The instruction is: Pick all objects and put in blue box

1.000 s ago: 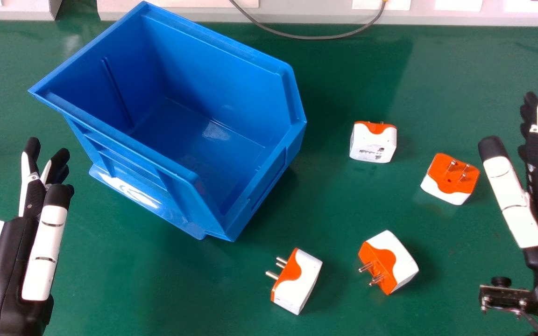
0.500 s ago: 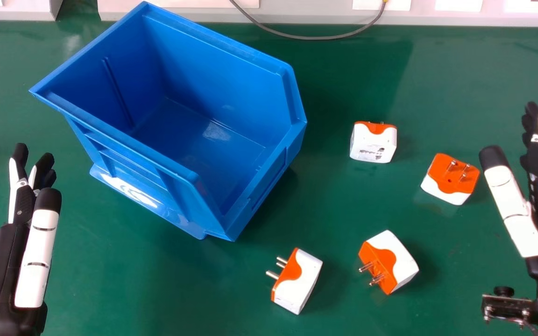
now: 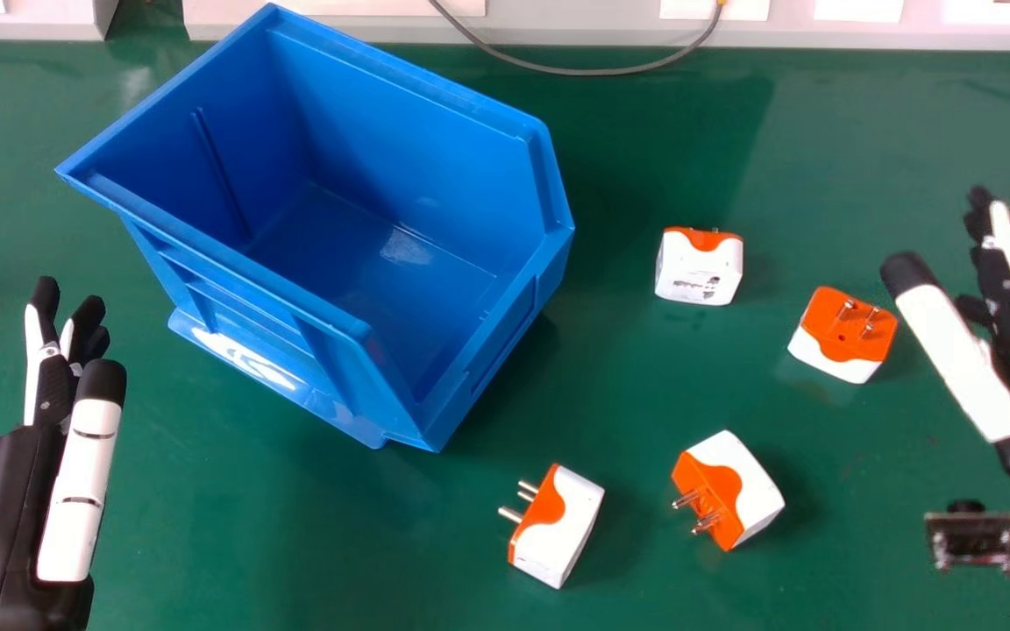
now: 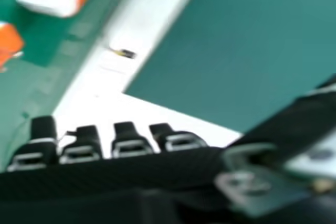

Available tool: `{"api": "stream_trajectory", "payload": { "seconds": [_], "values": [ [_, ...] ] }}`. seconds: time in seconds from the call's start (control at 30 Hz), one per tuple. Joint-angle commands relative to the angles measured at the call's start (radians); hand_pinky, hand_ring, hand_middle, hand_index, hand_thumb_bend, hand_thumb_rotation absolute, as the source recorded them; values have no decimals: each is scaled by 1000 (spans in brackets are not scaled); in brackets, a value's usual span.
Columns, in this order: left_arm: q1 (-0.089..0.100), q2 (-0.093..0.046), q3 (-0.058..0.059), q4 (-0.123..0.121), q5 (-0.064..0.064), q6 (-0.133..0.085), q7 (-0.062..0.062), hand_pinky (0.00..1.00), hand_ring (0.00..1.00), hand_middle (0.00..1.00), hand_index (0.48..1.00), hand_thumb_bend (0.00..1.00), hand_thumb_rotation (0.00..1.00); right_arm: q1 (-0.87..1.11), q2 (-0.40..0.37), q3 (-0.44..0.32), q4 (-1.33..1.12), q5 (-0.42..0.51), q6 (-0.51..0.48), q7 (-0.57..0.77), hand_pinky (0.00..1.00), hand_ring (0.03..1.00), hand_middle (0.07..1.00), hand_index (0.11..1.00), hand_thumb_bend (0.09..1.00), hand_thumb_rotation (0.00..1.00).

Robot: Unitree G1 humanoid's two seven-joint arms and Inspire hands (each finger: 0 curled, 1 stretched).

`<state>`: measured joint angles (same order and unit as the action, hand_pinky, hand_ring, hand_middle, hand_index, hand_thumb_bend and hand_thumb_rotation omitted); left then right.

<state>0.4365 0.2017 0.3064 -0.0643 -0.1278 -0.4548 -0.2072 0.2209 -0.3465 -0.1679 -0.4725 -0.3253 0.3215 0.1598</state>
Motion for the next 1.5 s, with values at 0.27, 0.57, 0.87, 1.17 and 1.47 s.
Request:
{"api": "stream_trajectory", "payload": {
  "seconds": [0.27, 0.57, 0.87, 1.17, 1.47],
  "values": [
    [-12, 8, 4, 1, -2, -20, -1, 994, 1000, 1000, 1000, 586, 1000, -161, -278, 102, 93, -231, 160, 157, 825, 937, 959, 924, 578, 721],
    [-18, 14, 6, 7, -13, -5, -10, 993, 1000, 1000, 1000, 579, 1000, -215, -330, 174, 196, -312, 110, 156, 825, 917, 945, 899, 679, 636],
    [-19, 10, 1, -6, -12, 6, -9, 992, 1000, 1000, 1000, 588, 1000, -307, -397, 250, 341, -355, 37, 192, 838, 914, 938, 893, 735, 612],
    [-21, 10, 0, -4, -13, 7, -10, 990, 1000, 1000, 1000, 597, 1000, -421, -437, 339, 476, -420, -22, 230, 845, 905, 933, 893, 732, 589],
    [-10, 10, 0, -22, -15, 13, -11, 991, 1000, 1000, 1000, 603, 1000, -543, -436, 431, 631, -502, -47, 261, 830, 901, 926, 895, 736, 612]
  ]
}}
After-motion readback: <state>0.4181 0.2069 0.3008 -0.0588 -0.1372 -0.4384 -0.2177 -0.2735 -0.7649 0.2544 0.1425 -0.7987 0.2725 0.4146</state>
